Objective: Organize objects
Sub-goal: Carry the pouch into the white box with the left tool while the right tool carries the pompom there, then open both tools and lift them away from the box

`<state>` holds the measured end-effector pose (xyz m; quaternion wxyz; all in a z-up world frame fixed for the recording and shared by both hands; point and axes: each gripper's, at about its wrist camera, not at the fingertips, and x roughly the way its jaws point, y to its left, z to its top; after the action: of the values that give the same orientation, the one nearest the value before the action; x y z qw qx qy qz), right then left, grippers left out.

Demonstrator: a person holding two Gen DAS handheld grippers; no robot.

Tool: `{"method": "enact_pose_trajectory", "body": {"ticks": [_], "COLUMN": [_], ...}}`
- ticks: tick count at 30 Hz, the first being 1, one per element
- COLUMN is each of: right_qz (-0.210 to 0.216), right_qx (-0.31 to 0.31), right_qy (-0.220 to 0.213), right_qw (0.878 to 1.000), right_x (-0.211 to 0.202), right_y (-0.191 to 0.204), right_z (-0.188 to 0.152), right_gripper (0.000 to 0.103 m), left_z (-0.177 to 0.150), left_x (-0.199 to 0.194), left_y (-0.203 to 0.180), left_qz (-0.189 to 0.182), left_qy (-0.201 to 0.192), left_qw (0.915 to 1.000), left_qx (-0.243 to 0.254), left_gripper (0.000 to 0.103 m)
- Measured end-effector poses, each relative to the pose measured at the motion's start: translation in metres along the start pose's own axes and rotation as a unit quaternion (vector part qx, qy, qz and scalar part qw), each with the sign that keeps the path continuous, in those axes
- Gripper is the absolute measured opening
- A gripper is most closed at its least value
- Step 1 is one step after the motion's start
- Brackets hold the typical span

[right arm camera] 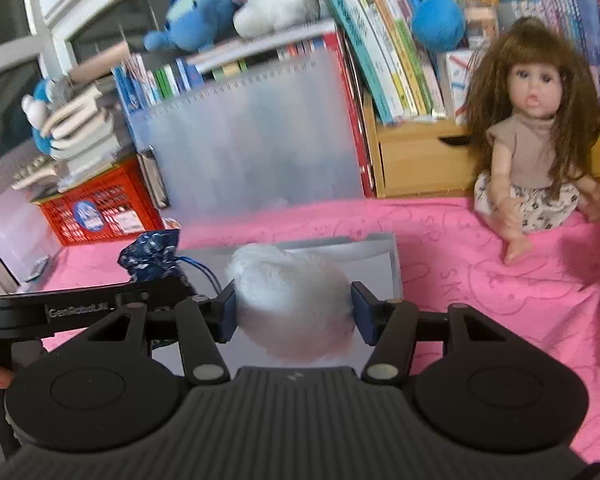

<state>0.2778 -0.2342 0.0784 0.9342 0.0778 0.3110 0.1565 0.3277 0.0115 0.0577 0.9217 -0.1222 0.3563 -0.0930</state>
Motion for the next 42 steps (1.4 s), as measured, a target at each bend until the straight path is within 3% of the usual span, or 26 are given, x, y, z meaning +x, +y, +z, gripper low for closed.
{"method": "enact_pose_trajectory", "body": {"ticks": [11,24,25,30,34,36,42], "right_qz": [-0.036,-0.04,-0.039,-0.026,-0.027,-0.021,0.0], "right_qx": [-0.004,0.005,0.007,0.012,0.008,0.009,0.011], "right_qy": [0.026,0.05,0.049,0.034,0.021,0.013,-0.009], "right_qw": [0.999,0.998,0.998,0.999,0.999,1.0,1.0], "right_x": [0.037,0.049,0.048,0.038,0.025,0.016,-0.016], "right_y": [-0.002,-0.01,-0.011,-0.013,-0.01,-0.009,-0.009], "right_z": [-0.014,-0.028,-0.028,-0.025,-0.019,-0.016,-0.012], "right_gripper": [0.06,0.06,0.063,0.079,0.083,0.085,0.089], "left_z": [-0.017,-0.019,-0.018,-0.015,-0.012,-0.012,-0.018], "left_x": [0.039,0.042,0.041,0.026,0.009,-0.002,-0.035], "left_y": [0.002,0.009,0.007,0.002,0.001,-0.002,-0.014], "left_qz": [0.012,0.01,0.011,0.009,0.006,0.0,-0.014], "left_qy": [0.048,0.055,0.053,0.042,0.025,0.018,-0.001], "left_qw": [0.9985,0.9984,0.9983,0.9981,0.9986,0.9985,0.9962], "left_qx": [0.022,0.013,0.018,0.045,0.046,0.052,0.086], "left_gripper": [0.035,0.039,0.039,0.048,0.057,0.067,0.08]}}
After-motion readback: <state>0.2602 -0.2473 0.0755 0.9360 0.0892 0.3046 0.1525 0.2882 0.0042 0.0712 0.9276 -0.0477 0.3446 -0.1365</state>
